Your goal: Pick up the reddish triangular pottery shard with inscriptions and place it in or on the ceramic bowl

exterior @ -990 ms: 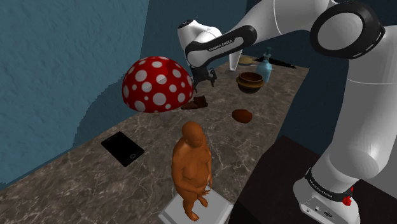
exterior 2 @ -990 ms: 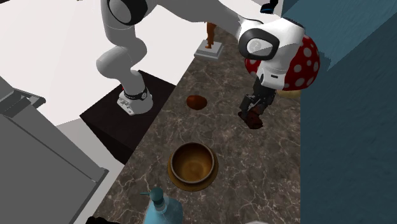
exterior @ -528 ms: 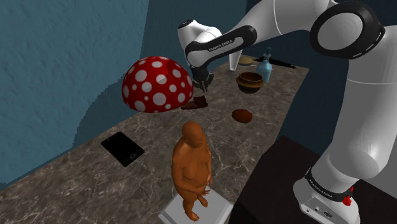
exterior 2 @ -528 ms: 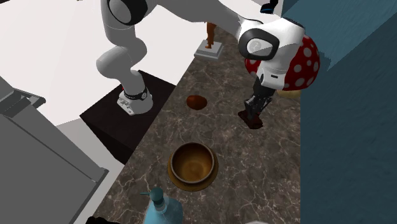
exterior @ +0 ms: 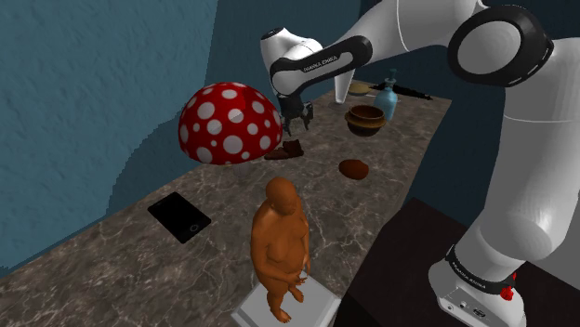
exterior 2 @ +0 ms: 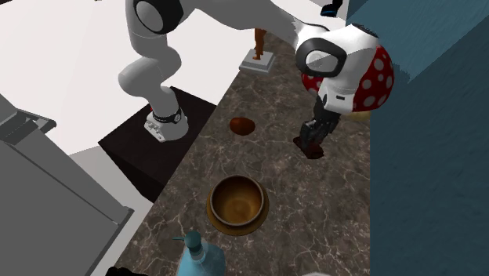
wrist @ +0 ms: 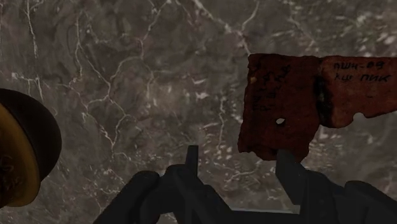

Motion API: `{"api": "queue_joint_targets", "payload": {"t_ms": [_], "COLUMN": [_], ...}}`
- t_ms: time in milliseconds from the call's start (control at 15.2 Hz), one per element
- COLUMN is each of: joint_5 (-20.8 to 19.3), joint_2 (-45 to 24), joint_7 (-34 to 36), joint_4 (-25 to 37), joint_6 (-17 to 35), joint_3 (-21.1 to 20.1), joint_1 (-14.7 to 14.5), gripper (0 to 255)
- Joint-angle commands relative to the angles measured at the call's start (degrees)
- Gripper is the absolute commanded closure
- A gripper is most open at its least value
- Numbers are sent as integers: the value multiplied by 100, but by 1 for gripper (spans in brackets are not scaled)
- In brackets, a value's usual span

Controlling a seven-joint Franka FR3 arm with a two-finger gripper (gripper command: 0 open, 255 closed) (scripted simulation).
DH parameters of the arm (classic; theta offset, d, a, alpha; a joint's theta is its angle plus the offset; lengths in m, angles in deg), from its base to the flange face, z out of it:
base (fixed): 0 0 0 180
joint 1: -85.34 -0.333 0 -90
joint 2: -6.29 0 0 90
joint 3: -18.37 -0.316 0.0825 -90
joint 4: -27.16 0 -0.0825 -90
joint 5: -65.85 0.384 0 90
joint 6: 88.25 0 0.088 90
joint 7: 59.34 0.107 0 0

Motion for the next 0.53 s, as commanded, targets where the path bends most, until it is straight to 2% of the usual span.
{"api": "queue_joint_targets", "payload": {"t_ms": [0, 66, 132, 462], "joint_5": [770, 1184, 1284, 1264], "joint_2": [-541, -970, -1113, -1117], "joint_7": [-907, -1384, -1506, -1486], "joint_4": [778, 1383, 1582, 1197], "joint_6": [-330, -660, -776, -392], "joint_3": [-126, -233, -292, -299], "joint_1": [281, 445, 507, 545], "gripper": [0, 0, 0, 0]}}
